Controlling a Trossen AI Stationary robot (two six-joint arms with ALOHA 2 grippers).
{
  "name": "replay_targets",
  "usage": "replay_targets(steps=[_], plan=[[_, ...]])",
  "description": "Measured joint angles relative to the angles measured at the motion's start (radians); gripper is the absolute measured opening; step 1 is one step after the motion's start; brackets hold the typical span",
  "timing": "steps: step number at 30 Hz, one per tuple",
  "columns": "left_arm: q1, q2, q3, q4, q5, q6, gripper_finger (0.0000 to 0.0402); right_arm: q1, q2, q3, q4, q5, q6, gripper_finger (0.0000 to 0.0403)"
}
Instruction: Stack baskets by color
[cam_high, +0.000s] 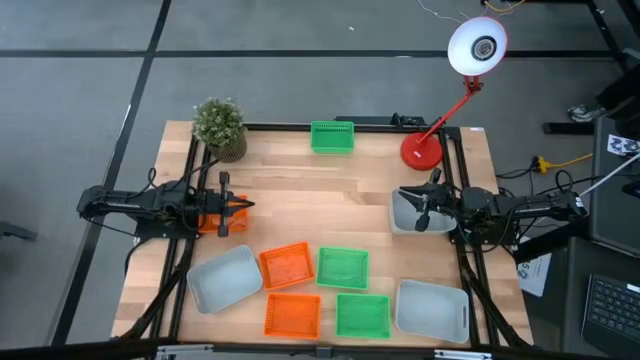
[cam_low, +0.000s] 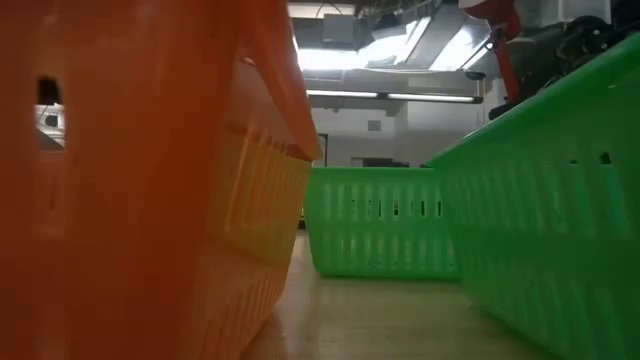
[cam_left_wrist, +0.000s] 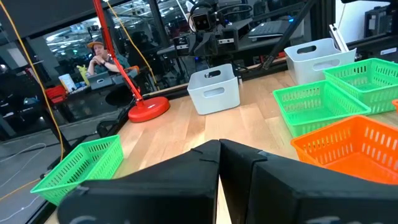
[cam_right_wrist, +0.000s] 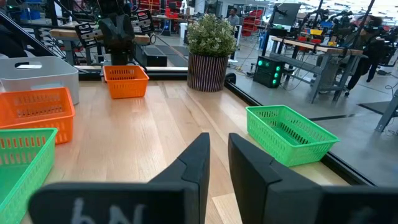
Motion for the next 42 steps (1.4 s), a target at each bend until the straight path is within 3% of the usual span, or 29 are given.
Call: replay_targets(steps=[19, 25, 29, 37, 42], plan=[[0.000, 0.000, 0.000, 0.000, 0.000, 0.000, 0.0000, 0.000, 0.000, 0.000, 0.002, -0.006, 0.023, 0.0061], [0.000, 0.000, 0.000, 0.005, 0.001, 0.001, 0.0000, 0.000, 0.000, 0.000, 0.028, -0.185, 0.479, 0.0061], [0.000, 0.004, 0.000, 0.044, 0.067, -0.172, 0.0000, 0.000, 0.000, 0.000, 0.028, -0.199, 0.618, 0.0061], [0.000, 0.003, 0.000, 0.226, 0.066, -0.211, 0.0000, 0.000, 0.000, 0.000, 0.157, -0.141, 0.628, 0.0061], [0.000, 0.003, 0.000, 0.273, 0.026, -0.160, 0.0000, 0.000, 0.000, 0.000, 0.290, -0.139, 0.523, 0.0061]])
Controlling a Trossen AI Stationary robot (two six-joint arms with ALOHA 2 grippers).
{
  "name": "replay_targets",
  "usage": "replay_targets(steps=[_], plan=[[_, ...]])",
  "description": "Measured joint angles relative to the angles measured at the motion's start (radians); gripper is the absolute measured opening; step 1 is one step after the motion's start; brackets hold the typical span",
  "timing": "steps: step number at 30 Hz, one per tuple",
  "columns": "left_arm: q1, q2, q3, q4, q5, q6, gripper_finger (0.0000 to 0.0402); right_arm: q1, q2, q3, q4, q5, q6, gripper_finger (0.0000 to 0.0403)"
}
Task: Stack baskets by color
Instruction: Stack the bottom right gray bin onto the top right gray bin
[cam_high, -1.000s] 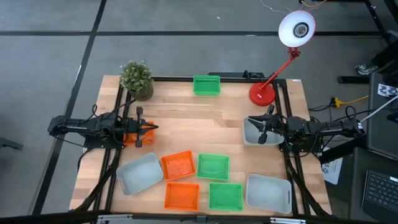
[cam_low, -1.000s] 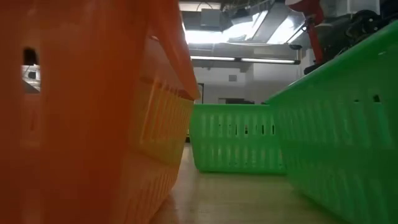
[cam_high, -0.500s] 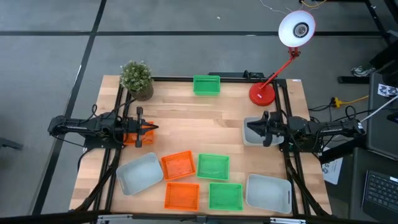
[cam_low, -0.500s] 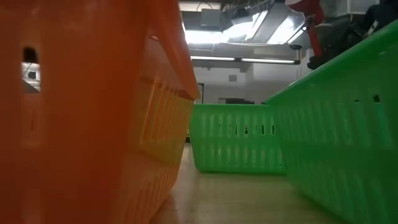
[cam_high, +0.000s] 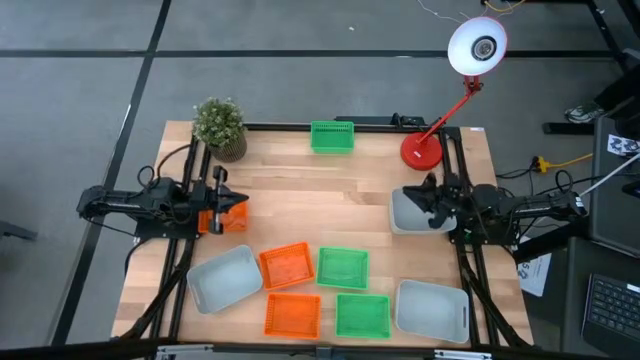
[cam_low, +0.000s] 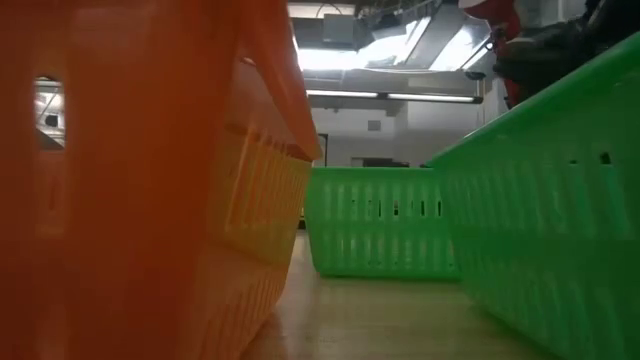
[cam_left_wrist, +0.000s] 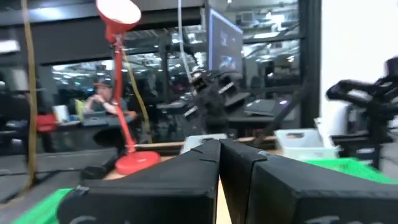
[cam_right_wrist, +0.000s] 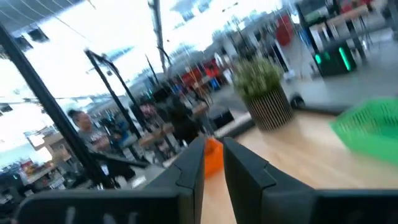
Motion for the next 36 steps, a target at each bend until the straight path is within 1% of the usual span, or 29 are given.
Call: replay_targets(steps=[3, 6, 8, 10, 11, 12, 14, 15, 16, 20, 22, 24, 27, 29, 32, 34, 36], plan=[[0.000, 0.000, 0.000, -0.007, -0.007, 0.038, 0.0000, 0.000, 0.000, 0.002, 0.082, -0.001, -0.069, 0.0061], [0.000, 0.000, 0.000, -0.007, -0.015, 0.055, 0.0000, -0.001, 0.006, 0.052, 0.069, -0.021, -0.170, 0.0061], [0.000, 0.000, 0.000, -0.007, -0.049, 0.056, 0.0000, -0.002, 0.029, 0.106, 0.051, -0.050, -0.235, 0.0061], [0.000, 0.000, 0.000, -0.008, -0.095, 0.056, 0.0000, -0.002, 0.073, 0.178, -0.013, -0.152, -0.262, 0.0061], [0.000, 0.000, 0.000, -0.012, -0.118, 0.056, 0.0000, -0.002, 0.101, 0.223, -0.074, -0.235, -0.254, 0.0061], [0.000, 0.000, 0.000, -0.020, -0.136, 0.056, 0.0000, -0.002, 0.133, 0.271, -0.150, -0.326, -0.218, 0.0061], [0.000, 0.000, 0.000, -0.035, -0.163, 0.057, 0.0000, 0.005, 0.212, 0.371, -0.305, -0.487, -0.097, 0.0061], [0.000, 0.000, 0.000, -0.040, -0.171, 0.057, 0.0000, 0.014, 0.255, 0.418, -0.376, -0.542, -0.034, 0.0061], [0.000, 0.000, 0.000, -0.043, -0.174, 0.057, 0.0000, 0.026, 0.297, 0.460, -0.434, -0.568, 0.014, 0.0061], [0.000, 0.000, 0.000, -0.043, -0.176, 0.057, 0.0000, 0.099, 0.479, 0.637, -0.656, -0.598, 0.145, 0.0061], [0.000, 0.000, 0.000, -0.043, -0.177, 0.057, 0.0000, 0.150, 0.572, 0.729, -0.809, -0.634, 0.190, 0.0061], [0.000, 0.000, 0.000, -0.043, -0.177, 0.057, 0.0000, 0.208, 0.654, 0.825, -0.986, -0.646, 0.262, 0.0061], [0.000, 0.000, 0.000, -0.043, -0.178, 0.055, 0.0000, 0.297, 0.769, 0.952, -1.274, -0.609, 0.381, 0.0061], [0.000, 0.000, 0.000, -0.043, -0.178, 0.055, 0.0000, 0.345, 0.833, 1.020, -1.420, -0.563, 0.475, 0.0061], [0.000, 0.000, 0.000, -0.043, -0.179, 0.055, 0.0000, 0.409, 0.901, 1.080, -1.516, -0.495, 0.548, 0.0061], [0.000, 0.000, 0.000, -0.043, -0.178, 0.055, 0.0000, 0.449, 0.933, 1.086, -1.505, -0.471, 0.558, 0.0061], [0.000, 0.000, 0.000, -0.044, -0.178, 0.054, 0.0000, 0.489, 0.961, 1.079, -1.474, -0.453, 0.533, 0.0061]])
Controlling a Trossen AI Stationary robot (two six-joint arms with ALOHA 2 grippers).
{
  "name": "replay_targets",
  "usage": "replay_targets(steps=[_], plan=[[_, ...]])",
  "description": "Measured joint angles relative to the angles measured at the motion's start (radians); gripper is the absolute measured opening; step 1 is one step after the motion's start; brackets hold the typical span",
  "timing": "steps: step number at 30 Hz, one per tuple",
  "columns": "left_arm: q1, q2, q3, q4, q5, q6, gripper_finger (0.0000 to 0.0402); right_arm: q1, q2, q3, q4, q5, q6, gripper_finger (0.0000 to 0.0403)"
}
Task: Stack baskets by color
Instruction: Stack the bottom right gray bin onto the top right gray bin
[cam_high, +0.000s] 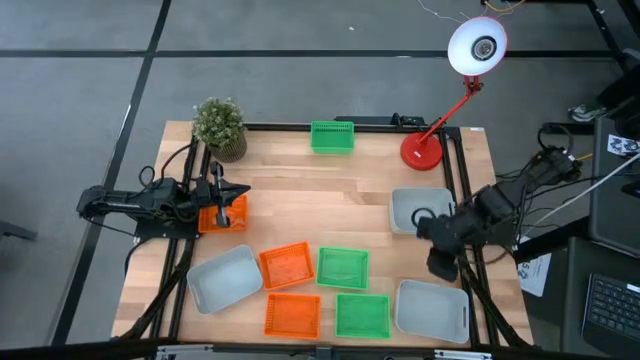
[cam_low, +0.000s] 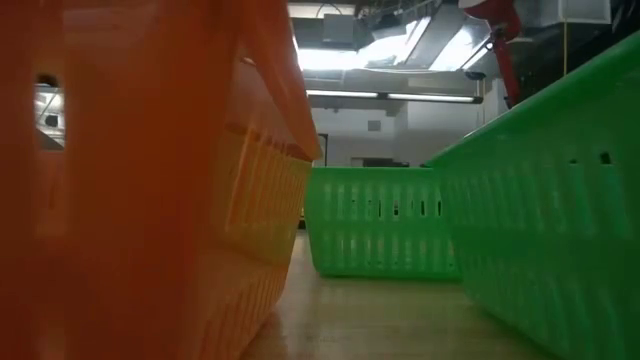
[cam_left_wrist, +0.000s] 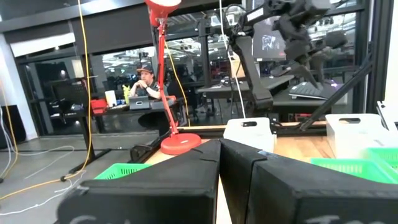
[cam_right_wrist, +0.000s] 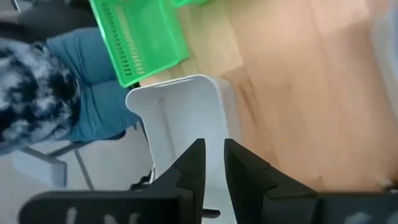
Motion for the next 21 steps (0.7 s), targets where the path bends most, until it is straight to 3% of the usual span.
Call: replay_targets(steps=[5, 11, 21], plan=[[0.000, 0.000, 0.000, -0.003, 0.000, -0.001, 0.0000, 0.066, 0.089, -0.040, -0.001, 0.027, -0.104, 0.0061], [0.000, 0.000, 0.000, -0.004, -0.002, 0.000, 0.0000, 0.080, 0.185, -0.061, 0.009, 0.043, 0.052, 0.0064], [0.000, 0.000, 0.000, -0.006, -0.005, 0.000, 0.0000, 0.080, 0.288, -0.061, 0.068, 0.076, 0.059, 0.0146]])
